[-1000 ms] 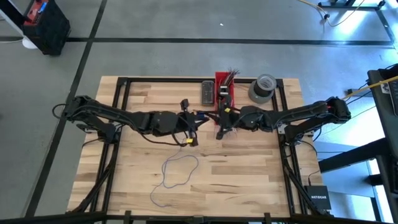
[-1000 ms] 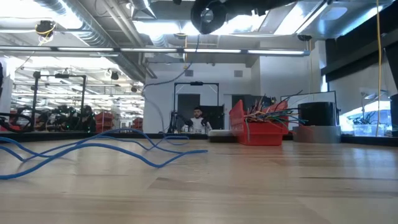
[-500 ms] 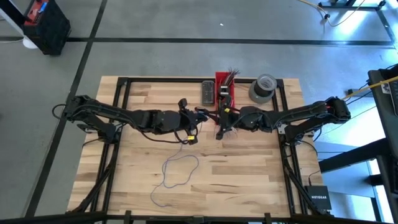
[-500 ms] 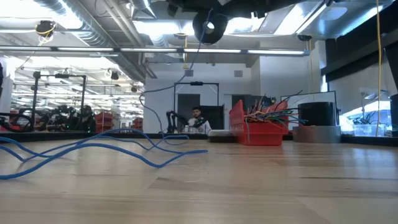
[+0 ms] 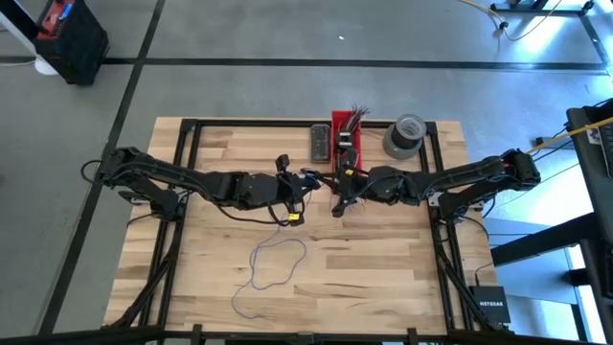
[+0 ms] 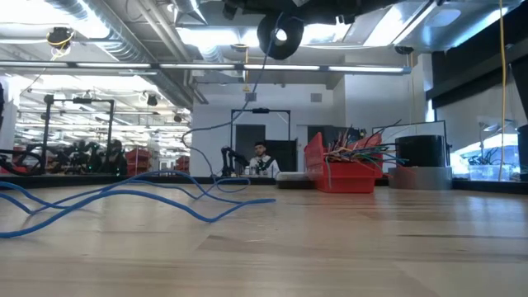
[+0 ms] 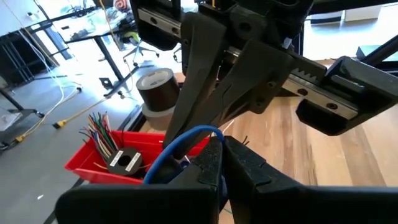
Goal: Coil cords
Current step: Coil the blue wire into the black spool
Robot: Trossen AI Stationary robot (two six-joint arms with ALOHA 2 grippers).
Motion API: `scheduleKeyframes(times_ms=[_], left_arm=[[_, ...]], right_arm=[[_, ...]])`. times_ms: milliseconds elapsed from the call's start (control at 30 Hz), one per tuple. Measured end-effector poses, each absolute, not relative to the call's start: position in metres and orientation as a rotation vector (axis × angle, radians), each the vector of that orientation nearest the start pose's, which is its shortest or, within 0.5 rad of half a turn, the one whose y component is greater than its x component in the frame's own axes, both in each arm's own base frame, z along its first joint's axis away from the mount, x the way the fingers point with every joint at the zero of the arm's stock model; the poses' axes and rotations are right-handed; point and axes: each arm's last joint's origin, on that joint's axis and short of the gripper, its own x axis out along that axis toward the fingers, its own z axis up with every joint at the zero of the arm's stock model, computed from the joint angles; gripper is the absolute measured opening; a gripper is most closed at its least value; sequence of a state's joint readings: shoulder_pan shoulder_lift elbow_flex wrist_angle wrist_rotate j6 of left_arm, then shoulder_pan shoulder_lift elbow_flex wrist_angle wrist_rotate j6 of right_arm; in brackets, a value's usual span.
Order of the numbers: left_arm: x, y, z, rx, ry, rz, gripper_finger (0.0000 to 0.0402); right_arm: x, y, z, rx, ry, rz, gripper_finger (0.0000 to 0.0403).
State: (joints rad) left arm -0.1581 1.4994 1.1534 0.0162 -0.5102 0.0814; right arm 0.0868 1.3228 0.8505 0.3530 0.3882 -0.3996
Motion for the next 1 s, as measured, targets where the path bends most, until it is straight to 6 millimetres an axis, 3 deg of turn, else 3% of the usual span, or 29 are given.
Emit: scheduleKeyframes(times_ms=[467, 1000], left_arm=[[0.335, -0.044, 0.308, 0.202, 0.355, 0.304, 0.0005], [0.337, -0.034, 0.308, 0.166, 0.352, 0.34, 0.0005]], right_arm=[[0.294, 0.013, 0.288, -0.432, 0.218, -0.297, 0.0008], [0.295, 0.015, 0.289, -0.411, 0.179, -0.23, 0.0008]])
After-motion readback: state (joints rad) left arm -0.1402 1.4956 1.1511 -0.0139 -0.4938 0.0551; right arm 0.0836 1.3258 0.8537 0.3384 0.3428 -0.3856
